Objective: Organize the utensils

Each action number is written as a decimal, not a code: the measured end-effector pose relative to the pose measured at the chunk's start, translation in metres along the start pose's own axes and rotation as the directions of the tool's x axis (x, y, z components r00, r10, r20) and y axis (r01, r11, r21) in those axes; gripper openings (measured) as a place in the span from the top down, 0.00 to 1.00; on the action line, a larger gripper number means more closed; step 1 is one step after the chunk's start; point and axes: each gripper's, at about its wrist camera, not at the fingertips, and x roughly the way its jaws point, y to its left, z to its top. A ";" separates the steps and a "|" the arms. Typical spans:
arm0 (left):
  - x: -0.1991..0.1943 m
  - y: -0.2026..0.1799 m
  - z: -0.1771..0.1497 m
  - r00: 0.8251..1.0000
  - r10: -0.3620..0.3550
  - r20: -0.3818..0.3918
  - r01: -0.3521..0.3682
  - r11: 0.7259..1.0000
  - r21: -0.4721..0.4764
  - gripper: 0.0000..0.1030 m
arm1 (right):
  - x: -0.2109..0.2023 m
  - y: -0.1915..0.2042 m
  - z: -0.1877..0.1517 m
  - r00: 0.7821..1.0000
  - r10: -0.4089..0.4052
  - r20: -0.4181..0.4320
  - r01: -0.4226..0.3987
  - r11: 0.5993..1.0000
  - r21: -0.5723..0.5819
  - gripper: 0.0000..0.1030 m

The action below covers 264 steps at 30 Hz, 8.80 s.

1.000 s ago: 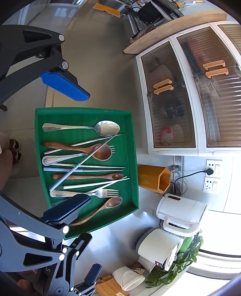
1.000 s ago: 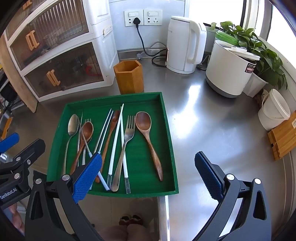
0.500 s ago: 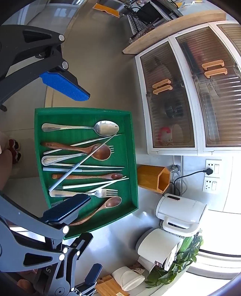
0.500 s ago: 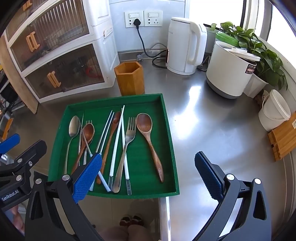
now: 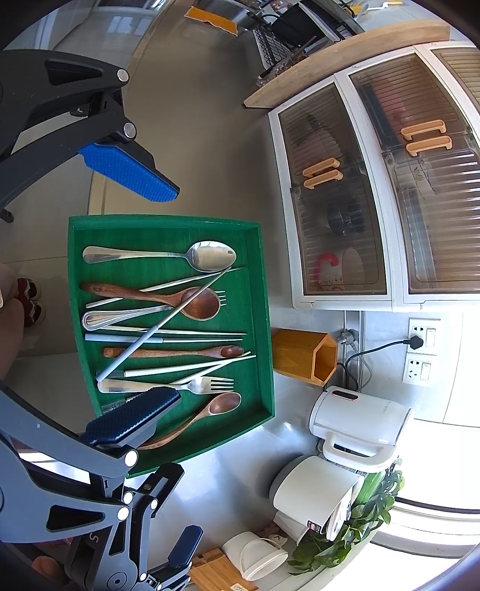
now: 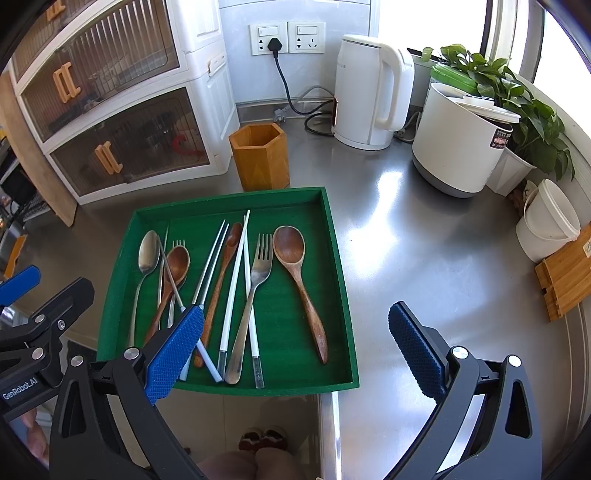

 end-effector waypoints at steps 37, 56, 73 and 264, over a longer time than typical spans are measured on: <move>-0.003 0.009 0.004 1.000 0.029 0.006 -0.029 1.000 -0.006 0.08 | -0.001 0.006 0.006 1.000 -0.001 0.002 0.001 1.000 -0.019 0.03; -0.002 0.011 0.004 1.000 0.027 0.003 -0.027 1.000 -0.007 0.08 | 0.004 0.008 0.003 1.000 -0.003 -0.006 0.003 1.000 -0.015 0.03; 0.003 0.001 0.004 1.000 0.012 0.003 -0.012 1.000 0.005 0.08 | 0.006 0.002 0.003 1.000 0.000 -0.009 0.000 1.000 0.007 0.03; 0.118 -0.029 0.154 0.914 -0.328 0.239 0.311 0.944 0.105 0.96 | 0.108 0.008 0.192 0.867 0.426 0.258 -0.437 0.899 -0.014 0.92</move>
